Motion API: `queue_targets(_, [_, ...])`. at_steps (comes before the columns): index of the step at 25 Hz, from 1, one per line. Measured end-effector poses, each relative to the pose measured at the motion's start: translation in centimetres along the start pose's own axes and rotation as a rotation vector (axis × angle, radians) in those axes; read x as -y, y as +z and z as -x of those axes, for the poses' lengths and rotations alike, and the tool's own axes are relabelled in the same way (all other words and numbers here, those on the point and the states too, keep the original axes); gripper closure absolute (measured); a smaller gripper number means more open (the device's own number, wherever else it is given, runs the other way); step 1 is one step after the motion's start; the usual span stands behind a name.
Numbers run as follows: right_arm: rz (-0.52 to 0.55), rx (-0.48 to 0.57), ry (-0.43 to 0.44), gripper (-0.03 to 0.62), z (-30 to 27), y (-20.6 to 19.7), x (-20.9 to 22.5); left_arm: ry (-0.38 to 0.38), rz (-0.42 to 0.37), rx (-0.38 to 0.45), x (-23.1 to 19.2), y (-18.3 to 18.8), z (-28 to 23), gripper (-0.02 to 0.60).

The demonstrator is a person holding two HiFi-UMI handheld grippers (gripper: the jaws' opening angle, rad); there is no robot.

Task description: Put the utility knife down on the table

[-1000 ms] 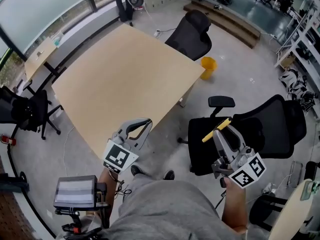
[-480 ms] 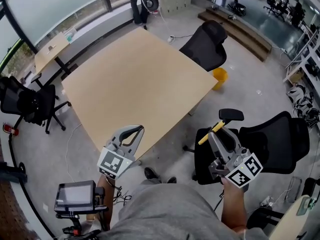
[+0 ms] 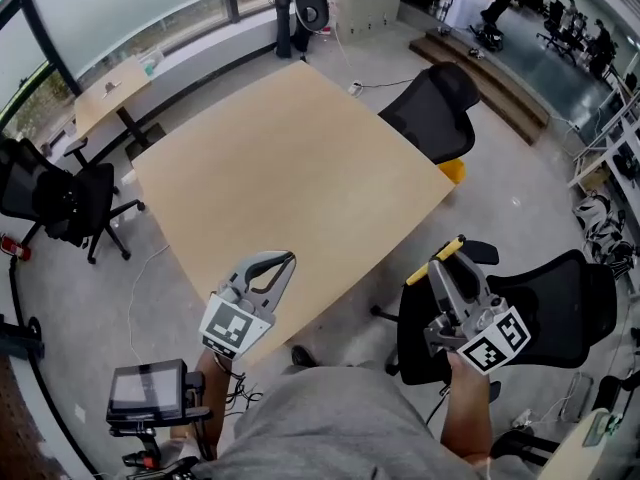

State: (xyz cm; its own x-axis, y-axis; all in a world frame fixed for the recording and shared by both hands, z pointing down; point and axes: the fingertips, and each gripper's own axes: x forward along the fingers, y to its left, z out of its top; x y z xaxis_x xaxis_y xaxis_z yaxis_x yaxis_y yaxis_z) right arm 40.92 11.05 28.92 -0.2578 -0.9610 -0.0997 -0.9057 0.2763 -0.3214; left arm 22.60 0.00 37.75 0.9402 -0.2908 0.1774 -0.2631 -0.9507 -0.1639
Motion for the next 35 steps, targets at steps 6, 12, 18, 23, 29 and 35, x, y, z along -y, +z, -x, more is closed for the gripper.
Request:
queue_targets(6, [-0.011,-0.03,0.027,0.477,-4.5,-1.2,-0.5,0.038,0.033,-0.015,-3.4,-1.8,2.0,0.575])
queue_targets(12, [-0.036,-0.055,0.088,0.477,-9.2,-1.6,1.7,0.091,0.05,-0.061,-5.6,-3.2,1.2,0.575])
queue_targets(18, [-0.051,-0.083,0.195,0.477,-14.9,-1.7,4.3,0.184,0.066,-0.075,-8.3,-2.7,0.1,0.575])
queue_targets(23, [-0.05,-0.13,0.278,0.477,-19.6,-1.5,6.0,0.283,0.09,-0.083,-11.3,-2.9,-0.8,0.575])
queue_targets(29, [-0.041,-0.171,0.338,0.477,-24.7,-1.6,7.3,0.355,0.143,-0.105,-13.0,-4.4,-0.7,0.575])
queue_targets(35, [-0.028,-0.188,0.396,0.477,-28.9,-1.9,6.8,0.426,0.176,-0.132,-14.6,-5.9,1.0,0.575])
